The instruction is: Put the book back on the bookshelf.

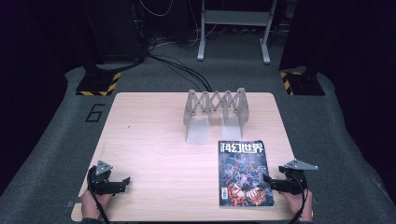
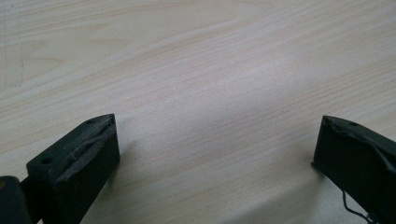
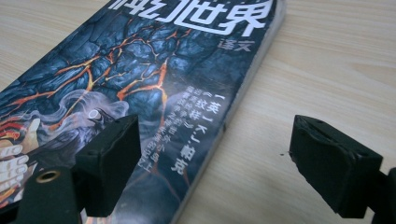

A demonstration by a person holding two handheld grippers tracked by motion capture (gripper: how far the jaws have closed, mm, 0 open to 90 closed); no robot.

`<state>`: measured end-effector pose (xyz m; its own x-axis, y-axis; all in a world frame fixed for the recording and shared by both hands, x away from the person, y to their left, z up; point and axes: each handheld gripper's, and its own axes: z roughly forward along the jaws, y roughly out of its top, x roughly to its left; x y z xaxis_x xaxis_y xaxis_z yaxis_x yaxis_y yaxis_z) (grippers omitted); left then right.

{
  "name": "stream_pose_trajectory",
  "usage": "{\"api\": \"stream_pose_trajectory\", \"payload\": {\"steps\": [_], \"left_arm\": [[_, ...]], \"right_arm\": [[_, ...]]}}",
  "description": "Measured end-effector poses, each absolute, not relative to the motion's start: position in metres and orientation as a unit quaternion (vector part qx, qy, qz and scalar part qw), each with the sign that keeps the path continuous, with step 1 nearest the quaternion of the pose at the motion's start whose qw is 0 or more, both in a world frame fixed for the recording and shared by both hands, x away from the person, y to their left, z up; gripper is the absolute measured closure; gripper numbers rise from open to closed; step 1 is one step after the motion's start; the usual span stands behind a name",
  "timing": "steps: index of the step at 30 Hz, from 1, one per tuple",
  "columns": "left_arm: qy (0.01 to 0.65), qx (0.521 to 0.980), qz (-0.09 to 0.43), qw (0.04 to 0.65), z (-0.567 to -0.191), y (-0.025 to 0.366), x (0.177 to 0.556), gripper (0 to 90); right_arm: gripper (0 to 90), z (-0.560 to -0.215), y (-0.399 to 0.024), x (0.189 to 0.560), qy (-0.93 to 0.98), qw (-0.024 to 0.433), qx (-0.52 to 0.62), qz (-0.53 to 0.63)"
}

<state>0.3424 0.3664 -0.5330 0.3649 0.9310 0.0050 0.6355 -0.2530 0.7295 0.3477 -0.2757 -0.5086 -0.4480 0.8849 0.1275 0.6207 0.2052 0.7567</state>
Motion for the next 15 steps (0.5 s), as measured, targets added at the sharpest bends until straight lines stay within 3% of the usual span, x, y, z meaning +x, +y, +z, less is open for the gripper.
{"api": "stream_pose_trajectory", "payload": {"steps": [15], "left_arm": [[0.516,0.759,0.226,0.327,-0.533,0.366,0.342,0.2]], "right_arm": [[31.1,-0.517,-0.259,0.365,0.774,0.135,0.5,0.364]]}}
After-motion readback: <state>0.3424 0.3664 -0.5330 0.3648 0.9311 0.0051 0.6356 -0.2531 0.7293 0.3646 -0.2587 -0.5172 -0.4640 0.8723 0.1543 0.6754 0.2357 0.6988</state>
